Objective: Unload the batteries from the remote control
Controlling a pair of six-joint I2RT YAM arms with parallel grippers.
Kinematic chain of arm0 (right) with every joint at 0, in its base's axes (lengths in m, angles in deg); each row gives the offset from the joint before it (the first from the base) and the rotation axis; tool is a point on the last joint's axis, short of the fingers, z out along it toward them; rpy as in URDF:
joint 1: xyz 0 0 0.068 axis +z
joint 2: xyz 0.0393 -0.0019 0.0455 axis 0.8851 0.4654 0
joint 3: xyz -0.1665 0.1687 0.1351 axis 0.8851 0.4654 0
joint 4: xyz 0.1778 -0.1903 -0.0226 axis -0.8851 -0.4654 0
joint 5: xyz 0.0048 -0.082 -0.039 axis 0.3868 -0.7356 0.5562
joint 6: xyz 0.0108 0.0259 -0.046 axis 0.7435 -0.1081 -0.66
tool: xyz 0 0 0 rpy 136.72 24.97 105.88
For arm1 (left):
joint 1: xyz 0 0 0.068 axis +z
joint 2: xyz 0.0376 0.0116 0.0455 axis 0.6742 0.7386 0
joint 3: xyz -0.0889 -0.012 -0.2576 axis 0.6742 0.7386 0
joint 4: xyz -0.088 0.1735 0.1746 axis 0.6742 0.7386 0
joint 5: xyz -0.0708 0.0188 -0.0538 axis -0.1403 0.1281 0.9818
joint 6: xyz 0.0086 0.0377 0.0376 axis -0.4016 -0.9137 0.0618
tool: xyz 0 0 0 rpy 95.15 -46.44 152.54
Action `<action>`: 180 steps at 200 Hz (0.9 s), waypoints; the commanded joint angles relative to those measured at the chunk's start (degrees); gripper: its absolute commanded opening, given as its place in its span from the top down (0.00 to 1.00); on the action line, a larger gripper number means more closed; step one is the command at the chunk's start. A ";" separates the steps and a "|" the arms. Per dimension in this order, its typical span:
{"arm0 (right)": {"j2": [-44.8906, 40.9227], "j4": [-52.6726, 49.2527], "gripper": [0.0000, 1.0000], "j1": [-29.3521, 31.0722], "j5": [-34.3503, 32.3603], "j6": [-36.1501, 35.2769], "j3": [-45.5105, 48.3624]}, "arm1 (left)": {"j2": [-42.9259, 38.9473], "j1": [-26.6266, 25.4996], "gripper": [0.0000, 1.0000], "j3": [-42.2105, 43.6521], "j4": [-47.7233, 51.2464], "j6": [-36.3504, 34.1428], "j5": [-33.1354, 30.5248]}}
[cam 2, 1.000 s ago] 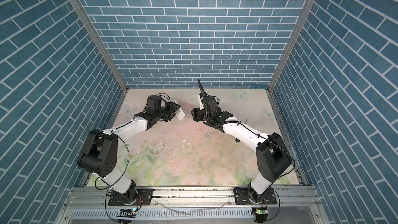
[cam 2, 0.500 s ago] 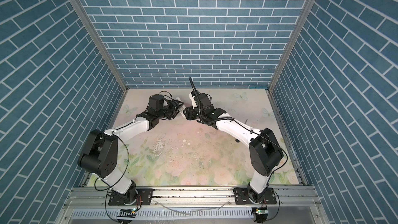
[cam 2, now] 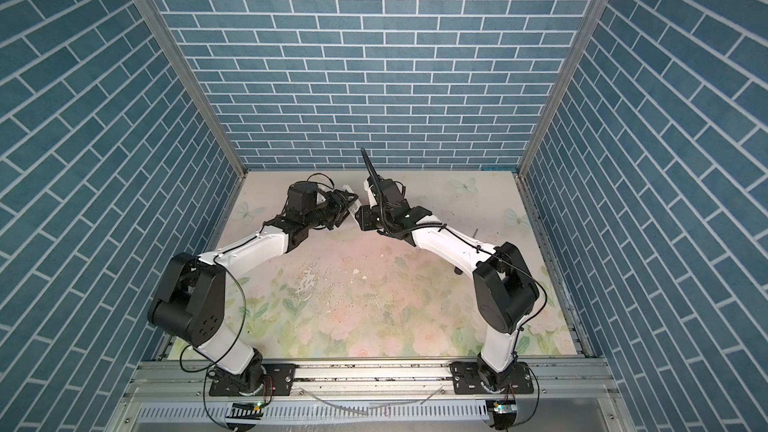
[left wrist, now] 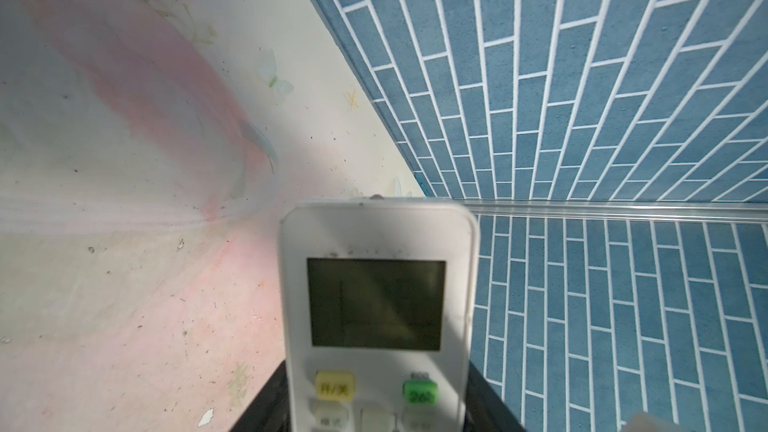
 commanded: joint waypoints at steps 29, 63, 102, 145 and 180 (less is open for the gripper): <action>1.15 0.59 0.69 0.11 -0.41 1.56 -2.70 | -2.02 -1.20 0.62 0.66 -2.65 0.30 0.60; 1.10 1.07 0.73 0.07 -0.78 1.66 -2.74 | -2.15 -1.88 0.62 0.74 -2.56 0.31 0.66; 1.08 1.17 0.77 0.05 -0.87 1.66 -2.99 | -2.13 -2.34 0.62 1.44 -2.78 0.43 0.61; 1.17 0.65 0.87 0.03 -0.62 1.62 -3.13 | -2.19 -2.31 0.62 1.36 -2.85 0.43 0.33; 1.26 0.29 0.94 0.03 -0.55 1.25 -3.14 | -2.20 -2.29 0.61 1.35 -3.09 0.43 0.38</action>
